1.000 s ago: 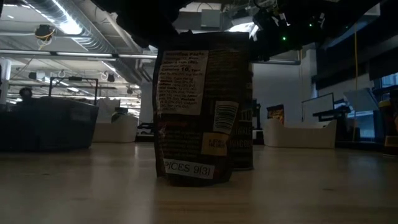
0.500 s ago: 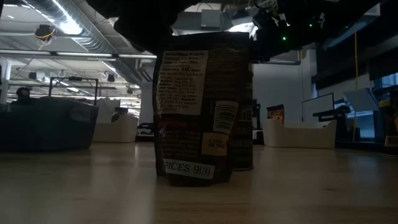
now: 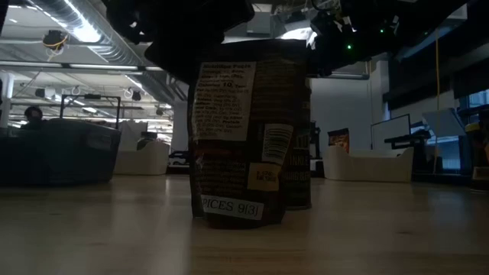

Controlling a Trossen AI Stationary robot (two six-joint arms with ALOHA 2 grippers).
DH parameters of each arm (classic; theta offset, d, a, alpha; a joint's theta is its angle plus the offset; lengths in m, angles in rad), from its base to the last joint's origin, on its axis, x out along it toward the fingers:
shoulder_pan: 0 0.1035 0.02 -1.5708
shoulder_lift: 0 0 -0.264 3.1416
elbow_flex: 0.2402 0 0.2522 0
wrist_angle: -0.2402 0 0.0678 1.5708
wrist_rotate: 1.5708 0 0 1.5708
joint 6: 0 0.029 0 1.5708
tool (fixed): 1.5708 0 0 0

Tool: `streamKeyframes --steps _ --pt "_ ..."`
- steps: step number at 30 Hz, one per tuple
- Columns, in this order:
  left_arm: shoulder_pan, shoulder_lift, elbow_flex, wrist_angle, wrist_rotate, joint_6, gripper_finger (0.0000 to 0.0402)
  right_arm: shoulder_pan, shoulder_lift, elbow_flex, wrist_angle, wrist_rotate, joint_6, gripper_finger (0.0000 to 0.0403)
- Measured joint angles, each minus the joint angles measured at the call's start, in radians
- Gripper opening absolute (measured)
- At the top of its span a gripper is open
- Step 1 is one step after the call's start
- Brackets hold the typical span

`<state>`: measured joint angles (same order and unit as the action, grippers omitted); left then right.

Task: Sort spices by type
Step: Put the green seasoning bottle into the top left white bin

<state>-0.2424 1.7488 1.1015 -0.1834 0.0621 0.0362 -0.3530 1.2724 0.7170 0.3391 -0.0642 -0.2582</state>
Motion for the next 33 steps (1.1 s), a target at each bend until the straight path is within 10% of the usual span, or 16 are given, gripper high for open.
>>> streamKeyframes --steps 33 --pt "0.009 -0.059 0.000 -0.069 -0.058 -0.140 0.0190 0.000 0.000 0.000 0.002 0.004 0.000 0.0198"
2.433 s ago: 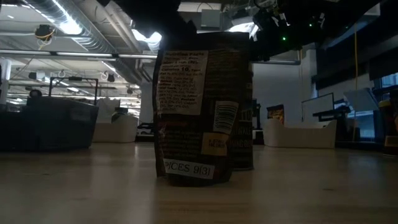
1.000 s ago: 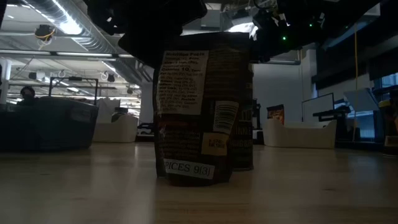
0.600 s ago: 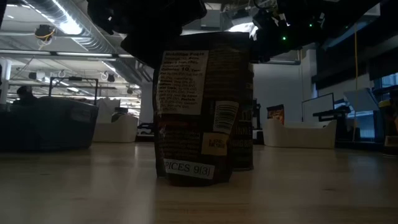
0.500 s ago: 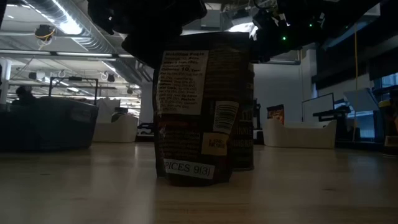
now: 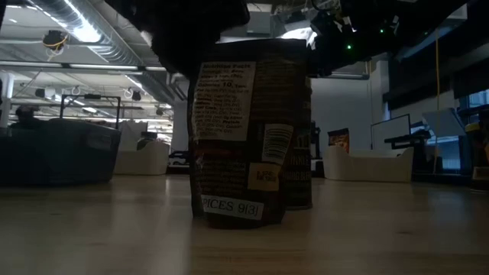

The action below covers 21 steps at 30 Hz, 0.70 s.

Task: Sort spices by type
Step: Put the green seasoning bottle into the top left white bin

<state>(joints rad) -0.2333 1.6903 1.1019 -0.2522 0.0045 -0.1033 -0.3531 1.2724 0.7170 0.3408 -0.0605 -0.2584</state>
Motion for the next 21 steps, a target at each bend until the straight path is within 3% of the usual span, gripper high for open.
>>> streamKeyframes --steps 21 --pt "0.088 -0.302 0.000 -0.331 -0.415 -0.117 0.0193 0.000 0.000 0.000 -0.001 0.000 0.000 0.0198"
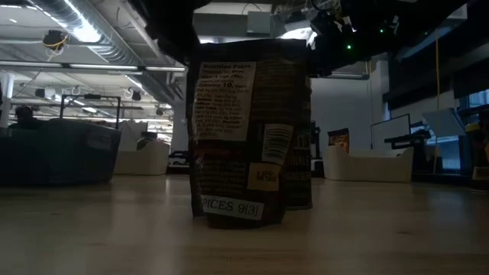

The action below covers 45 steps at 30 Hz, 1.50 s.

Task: Sort spices by type
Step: Put the green seasoning bottle into the top left white bin

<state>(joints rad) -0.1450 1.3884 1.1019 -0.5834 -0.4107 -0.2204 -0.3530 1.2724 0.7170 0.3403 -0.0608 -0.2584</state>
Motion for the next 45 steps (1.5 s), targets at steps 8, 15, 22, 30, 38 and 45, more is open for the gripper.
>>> streamKeyframes --steps 8,15,22,30,38,45 --pt "0.089 -0.085 0.000 -0.125 -0.157 -0.026 0.0196 0.000 0.000 0.000 -0.001 0.000 0.000 0.0198" --pt "0.186 -0.125 0.000 -0.237 -0.260 -0.067 0.0191 0.000 0.000 0.000 -0.001 0.000 0.000 0.0198" --pt "0.296 -0.130 0.000 -0.295 -0.383 -0.091 0.0194 0.000 0.000 0.000 -0.002 0.000 0.000 0.0198" --pt "0.444 -0.130 0.000 -0.302 -0.389 -0.108 0.0195 0.000 0.000 0.000 -0.002 0.000 0.000 0.0198" --pt "0.559 -0.130 0.000 -0.298 -0.390 -0.108 0.0194 0.000 0.000 0.000 -0.008 0.000 0.000 0.0198" --pt "0.641 -0.130 -0.057 -0.230 -0.379 -0.126 0.0193 0.000 0.000 0.000 -0.008 0.000 0.000 0.0198"
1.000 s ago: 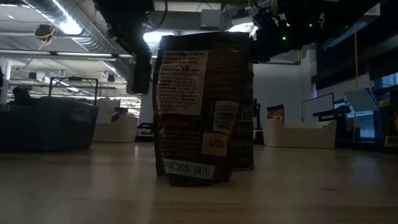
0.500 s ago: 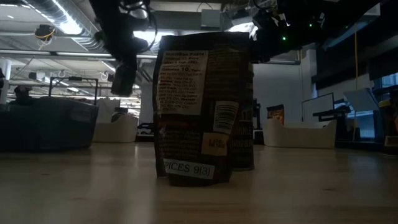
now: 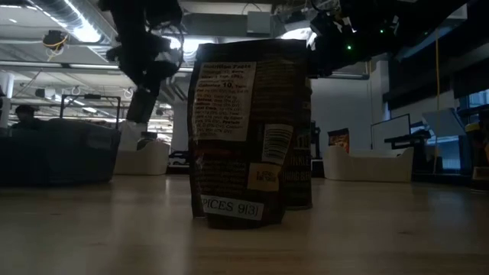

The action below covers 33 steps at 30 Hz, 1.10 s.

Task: Sort spices by type
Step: Put the green seasoning bottle into the top left white bin

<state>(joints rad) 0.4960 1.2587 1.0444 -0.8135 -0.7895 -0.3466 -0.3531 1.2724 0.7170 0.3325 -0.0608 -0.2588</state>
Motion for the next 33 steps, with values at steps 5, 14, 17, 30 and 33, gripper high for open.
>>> streamKeyframes --steps 5,14,17,30,33 --pt "0.055 0.000 -0.091 0.161 0.074 0.023 0.0193 0.000 0.000 0.000 0.000 0.000 0.000 0.0198" --pt "0.112 0.000 -0.186 0.290 0.176 0.020 0.0193 0.000 0.000 0.000 0.005 0.000 0.000 0.0198" --pt "0.114 0.000 -0.217 0.327 0.179 0.013 0.0196 0.000 0.000 0.000 0.006 0.000 0.000 0.0198" --pt "0.115 0.000 -0.394 0.544 0.193 -0.062 0.0197 0.000 0.000 0.000 0.007 0.000 0.000 0.0198" --pt "0.115 0.000 -0.426 0.578 0.222 -0.066 0.0198 0.000 0.000 0.000 0.008 0.000 0.000 0.0198"
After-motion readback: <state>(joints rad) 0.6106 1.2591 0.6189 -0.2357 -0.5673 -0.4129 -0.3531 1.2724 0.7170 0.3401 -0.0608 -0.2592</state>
